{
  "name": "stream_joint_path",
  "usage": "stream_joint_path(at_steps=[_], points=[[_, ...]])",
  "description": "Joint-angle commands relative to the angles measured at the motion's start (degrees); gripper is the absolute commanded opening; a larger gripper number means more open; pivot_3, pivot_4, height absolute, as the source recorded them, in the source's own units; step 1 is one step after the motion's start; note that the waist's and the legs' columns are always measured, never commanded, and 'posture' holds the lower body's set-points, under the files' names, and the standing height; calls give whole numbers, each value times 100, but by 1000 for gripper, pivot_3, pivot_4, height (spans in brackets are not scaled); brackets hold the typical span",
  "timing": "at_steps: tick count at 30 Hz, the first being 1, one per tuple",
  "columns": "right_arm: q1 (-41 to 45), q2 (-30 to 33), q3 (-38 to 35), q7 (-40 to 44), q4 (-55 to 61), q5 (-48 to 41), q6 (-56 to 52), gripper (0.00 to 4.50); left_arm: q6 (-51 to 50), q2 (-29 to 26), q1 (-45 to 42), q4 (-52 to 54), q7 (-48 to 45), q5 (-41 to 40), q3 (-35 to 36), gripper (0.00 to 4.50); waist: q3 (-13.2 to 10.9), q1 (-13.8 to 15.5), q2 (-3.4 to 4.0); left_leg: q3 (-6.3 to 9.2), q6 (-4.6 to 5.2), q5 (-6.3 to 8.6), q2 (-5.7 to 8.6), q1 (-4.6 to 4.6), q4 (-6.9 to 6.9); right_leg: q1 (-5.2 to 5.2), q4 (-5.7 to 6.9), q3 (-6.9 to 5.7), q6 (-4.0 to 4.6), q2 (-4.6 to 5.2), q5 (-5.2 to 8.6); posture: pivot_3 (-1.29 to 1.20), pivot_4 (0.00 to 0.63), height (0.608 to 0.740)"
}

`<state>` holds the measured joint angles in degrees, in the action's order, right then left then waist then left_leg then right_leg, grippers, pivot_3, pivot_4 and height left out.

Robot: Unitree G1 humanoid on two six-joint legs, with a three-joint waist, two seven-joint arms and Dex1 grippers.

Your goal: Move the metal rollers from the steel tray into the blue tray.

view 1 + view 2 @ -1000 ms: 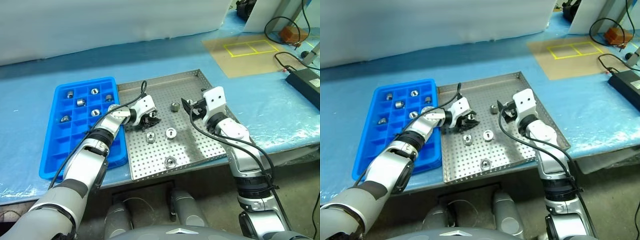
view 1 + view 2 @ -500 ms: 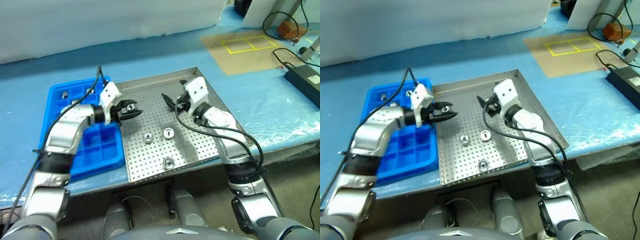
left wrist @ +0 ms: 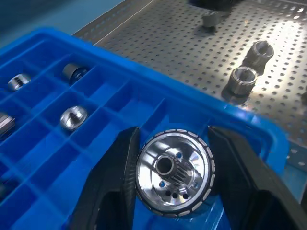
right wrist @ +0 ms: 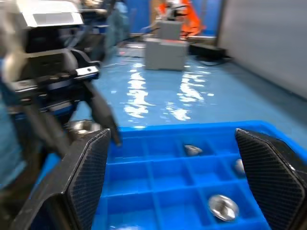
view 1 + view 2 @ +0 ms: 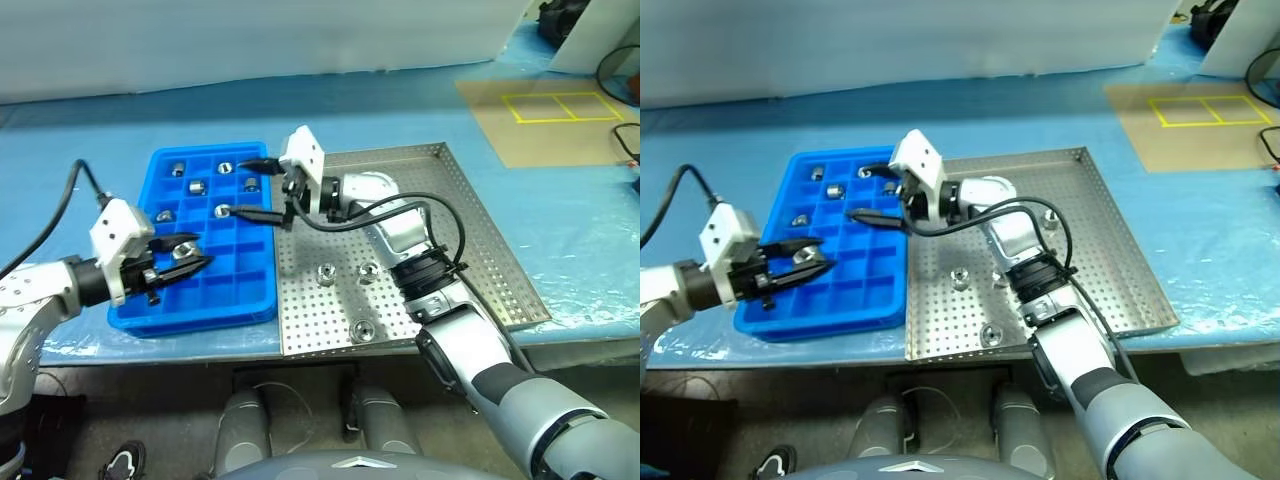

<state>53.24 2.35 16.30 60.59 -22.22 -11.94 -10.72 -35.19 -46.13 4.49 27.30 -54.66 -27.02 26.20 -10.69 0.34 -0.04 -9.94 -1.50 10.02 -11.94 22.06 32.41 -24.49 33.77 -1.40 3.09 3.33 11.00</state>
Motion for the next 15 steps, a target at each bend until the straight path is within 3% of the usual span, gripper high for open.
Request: stream_joint_path(at_steps=[1, 7, 15], points=[[53, -107, 59, 224, 129, -87, 183, 4313, 506, 46, 342, -182, 353, 374, 497, 1879, 0, 91, -2, 0, -1, -1, -3, -2, -2, 0, 0, 0, 0, 0, 0, 77, 150, 740], [246, -160, -75, 198, -137, -56, 333, 4313, 1073, 600, 388, -607, 1282, 835, 414, 1879, 3, 276, -10, 2, -24, -14, -8, -21, -8, 8, 17, 1, -1, 1, 1, 92, 150, 740], [156, -45, -86, 98, -40, 31, 338, 4313, 1570, 1046, -317, -1380, 2113, 1277, -124, 1879, 8, 348, -46, 6, -49, -31, -6, -29, -8, -20, 78, 10, 13, -1, 10, 62, 150, 740]])
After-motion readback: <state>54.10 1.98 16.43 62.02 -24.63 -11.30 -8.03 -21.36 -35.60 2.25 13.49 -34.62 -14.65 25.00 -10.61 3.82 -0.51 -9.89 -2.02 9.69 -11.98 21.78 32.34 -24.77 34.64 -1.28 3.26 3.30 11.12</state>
